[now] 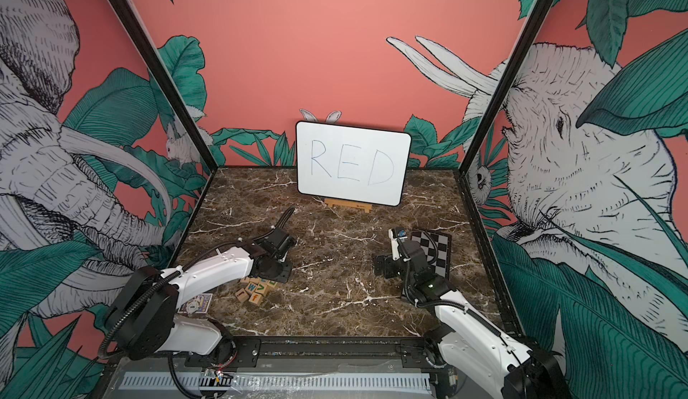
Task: Assemble the uppercase word "red" with letter blocks
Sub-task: Pick up the letter block from the center of the board.
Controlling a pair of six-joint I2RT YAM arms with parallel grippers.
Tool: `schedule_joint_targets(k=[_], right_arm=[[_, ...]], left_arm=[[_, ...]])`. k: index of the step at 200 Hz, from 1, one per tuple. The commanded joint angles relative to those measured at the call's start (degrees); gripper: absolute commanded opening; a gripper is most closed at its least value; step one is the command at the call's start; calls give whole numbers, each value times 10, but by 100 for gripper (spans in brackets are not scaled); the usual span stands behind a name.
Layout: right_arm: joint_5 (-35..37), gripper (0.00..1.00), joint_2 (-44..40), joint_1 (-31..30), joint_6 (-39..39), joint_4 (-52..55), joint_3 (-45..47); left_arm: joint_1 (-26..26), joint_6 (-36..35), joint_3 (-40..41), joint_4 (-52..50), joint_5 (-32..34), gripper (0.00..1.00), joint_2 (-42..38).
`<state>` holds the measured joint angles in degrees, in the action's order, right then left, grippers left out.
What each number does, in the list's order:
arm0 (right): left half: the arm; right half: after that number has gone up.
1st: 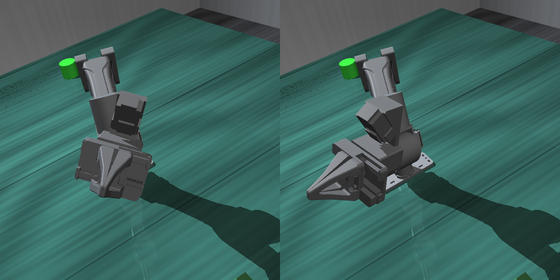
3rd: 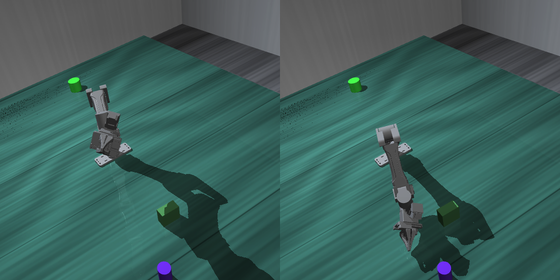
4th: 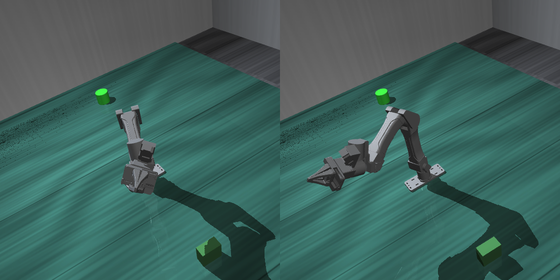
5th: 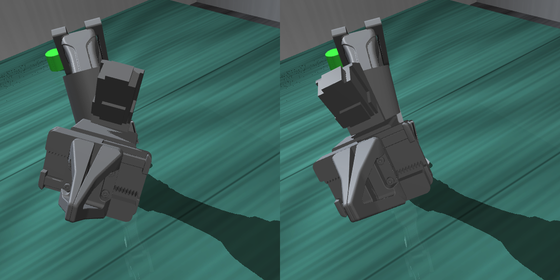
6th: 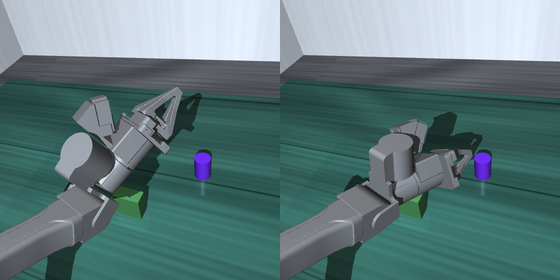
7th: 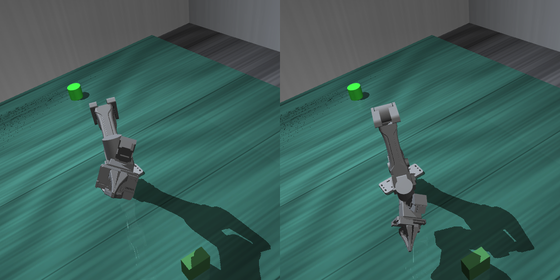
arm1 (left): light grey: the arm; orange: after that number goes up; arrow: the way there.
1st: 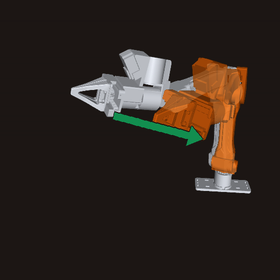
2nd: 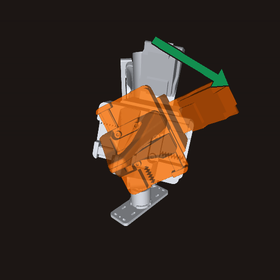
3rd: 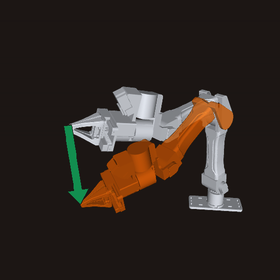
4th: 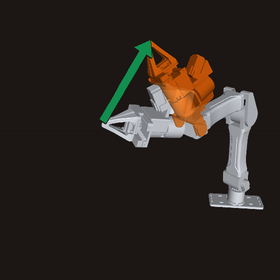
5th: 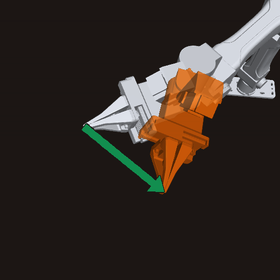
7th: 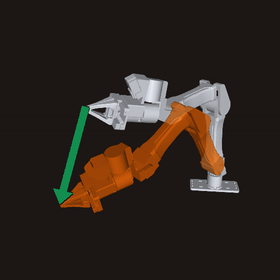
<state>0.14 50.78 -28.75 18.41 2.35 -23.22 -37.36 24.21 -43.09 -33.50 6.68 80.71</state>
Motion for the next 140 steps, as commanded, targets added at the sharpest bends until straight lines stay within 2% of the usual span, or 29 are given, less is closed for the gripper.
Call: schedule_joint_targets(k=[1,93,140], right_arm=[[7,96,-4,-4,0,-12,-13],[5,96,-10,-4,2,-11,-12],[6,96,-12,-5,3,-11,-12]], left_arm=[[-3,19,2,-5,11,44,2],[-5,34,4,5,7,42,11],[-6,40,5,6,7,36,9]])
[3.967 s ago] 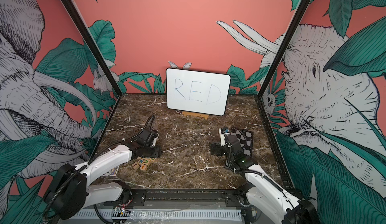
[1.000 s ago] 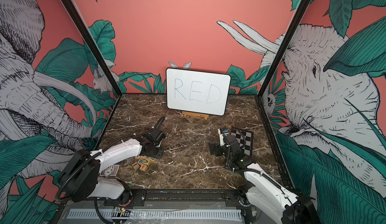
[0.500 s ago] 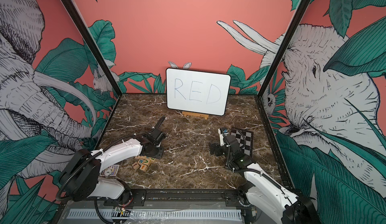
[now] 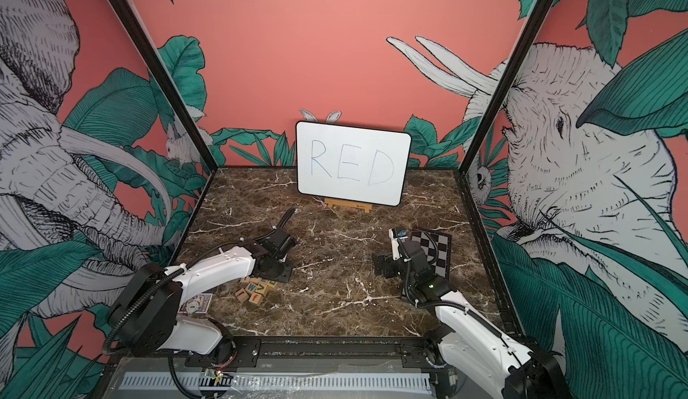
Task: Assemble the uppercase word "red" with letter blocks
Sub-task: Pick up the letter block from the center of the board.
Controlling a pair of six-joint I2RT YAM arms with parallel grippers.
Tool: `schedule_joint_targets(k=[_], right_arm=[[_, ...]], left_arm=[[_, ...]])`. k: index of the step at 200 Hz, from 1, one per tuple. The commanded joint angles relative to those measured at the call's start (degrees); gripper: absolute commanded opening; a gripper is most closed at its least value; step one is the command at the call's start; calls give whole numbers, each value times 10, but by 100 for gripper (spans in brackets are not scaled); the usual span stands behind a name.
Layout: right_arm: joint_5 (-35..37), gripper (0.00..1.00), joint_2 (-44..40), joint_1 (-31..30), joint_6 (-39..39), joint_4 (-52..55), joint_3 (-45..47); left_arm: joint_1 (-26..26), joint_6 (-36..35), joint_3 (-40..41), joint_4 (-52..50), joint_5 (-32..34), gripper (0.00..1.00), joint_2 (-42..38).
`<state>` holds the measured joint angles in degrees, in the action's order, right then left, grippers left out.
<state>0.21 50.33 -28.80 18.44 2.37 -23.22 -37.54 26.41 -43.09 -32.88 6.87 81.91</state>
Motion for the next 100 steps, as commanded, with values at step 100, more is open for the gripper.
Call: schedule_joint_targets(k=[100], right_arm=[[11,96,-7,-4,3,-11,-12]], left_arm=[[-8,53,15,8,-19,16,-52]])
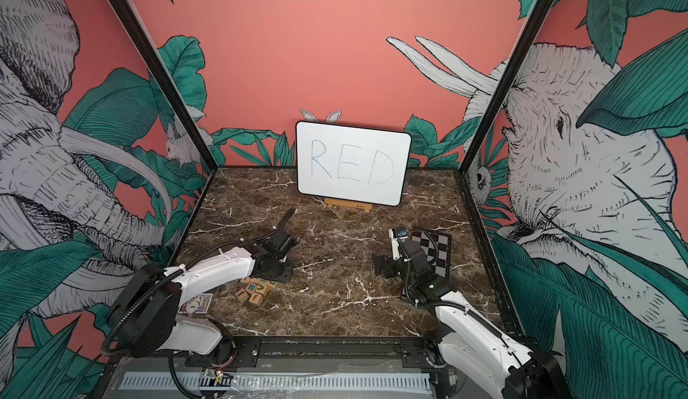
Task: Assemble the uppercase word "red" with letter blocks
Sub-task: Pick up the letter block from the center of the board, then place the letter block at the center of the board.
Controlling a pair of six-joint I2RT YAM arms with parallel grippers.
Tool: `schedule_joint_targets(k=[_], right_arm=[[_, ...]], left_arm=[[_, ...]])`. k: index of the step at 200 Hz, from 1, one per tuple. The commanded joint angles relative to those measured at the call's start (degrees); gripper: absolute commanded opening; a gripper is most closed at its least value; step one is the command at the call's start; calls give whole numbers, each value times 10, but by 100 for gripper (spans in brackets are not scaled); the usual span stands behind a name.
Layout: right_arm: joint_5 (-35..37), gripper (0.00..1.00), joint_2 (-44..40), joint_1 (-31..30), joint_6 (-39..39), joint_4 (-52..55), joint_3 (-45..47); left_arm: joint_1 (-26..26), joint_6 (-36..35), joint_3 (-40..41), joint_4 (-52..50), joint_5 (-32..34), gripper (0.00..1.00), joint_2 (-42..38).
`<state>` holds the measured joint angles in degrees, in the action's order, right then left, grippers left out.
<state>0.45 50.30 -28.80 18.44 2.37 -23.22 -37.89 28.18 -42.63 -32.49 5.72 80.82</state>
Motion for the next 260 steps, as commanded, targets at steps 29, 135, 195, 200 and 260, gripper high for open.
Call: schedule_joint_targets(k=[29,135,195,200,260], right_arm=[[12,96,-10,-4,4,-8,-13],[34,96,-39,-4,3,-4,-5],[47,96,-45,-4,4,-3,-2],[47,96,-46,-4,4,-3,-2],[46,96,-59,-4,5,-4,4]], left_arm=[[-7,66,8,1,-22,6,-73],[-77,428,33,157,22,5,-169],[-90,629,-83,58,69,6,-24],[-90,642,-90,55,70,6,-9],[-90,814,-151,66,96,6,122]])
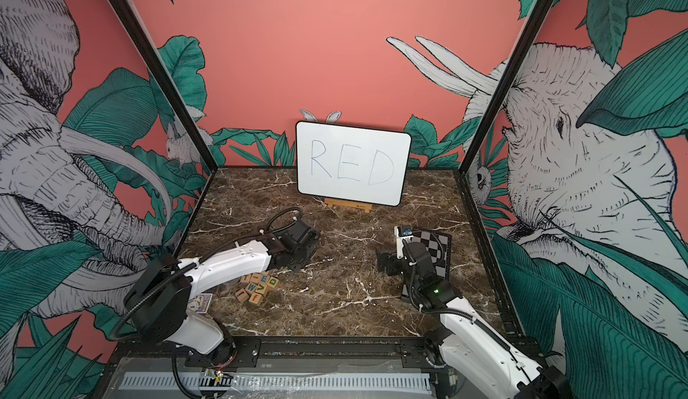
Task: Assemble the uppercase word "red" with letter blocks
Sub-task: Place the letter block at the center of the board.
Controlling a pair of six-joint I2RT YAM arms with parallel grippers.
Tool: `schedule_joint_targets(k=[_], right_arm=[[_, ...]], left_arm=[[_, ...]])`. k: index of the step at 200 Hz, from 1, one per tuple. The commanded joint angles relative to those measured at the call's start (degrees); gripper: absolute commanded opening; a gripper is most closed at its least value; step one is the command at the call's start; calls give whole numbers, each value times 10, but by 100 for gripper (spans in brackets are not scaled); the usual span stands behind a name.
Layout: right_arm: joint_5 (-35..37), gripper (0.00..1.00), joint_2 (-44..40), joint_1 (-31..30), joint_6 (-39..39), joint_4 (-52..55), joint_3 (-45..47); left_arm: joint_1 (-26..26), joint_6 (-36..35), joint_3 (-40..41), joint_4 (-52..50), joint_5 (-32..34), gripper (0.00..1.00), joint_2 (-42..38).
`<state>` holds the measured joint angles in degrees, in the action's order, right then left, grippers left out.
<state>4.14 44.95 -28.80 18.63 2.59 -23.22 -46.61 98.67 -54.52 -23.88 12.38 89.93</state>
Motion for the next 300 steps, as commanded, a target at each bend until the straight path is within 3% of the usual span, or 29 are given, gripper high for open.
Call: schedule_joint_targets(k=[1,63,147,255,300], right_arm=[[8,96,-6,-4,3,-7,4],[11,96,4,-4,3,-10,3],[9,96,6,-5,3,-7,1],[9,96,13,-4,3,-9,0],[8,96,20,-5,3,-11,0]], left_arm=[[-3,112,-33,-21,30,6,33],[-3,182,-164,-101,57,10,141],[5,203,-280,-227,88,16,216],[28,200,-285,-214,54,19,248],[31,192,-285,-213,58,29,252]])
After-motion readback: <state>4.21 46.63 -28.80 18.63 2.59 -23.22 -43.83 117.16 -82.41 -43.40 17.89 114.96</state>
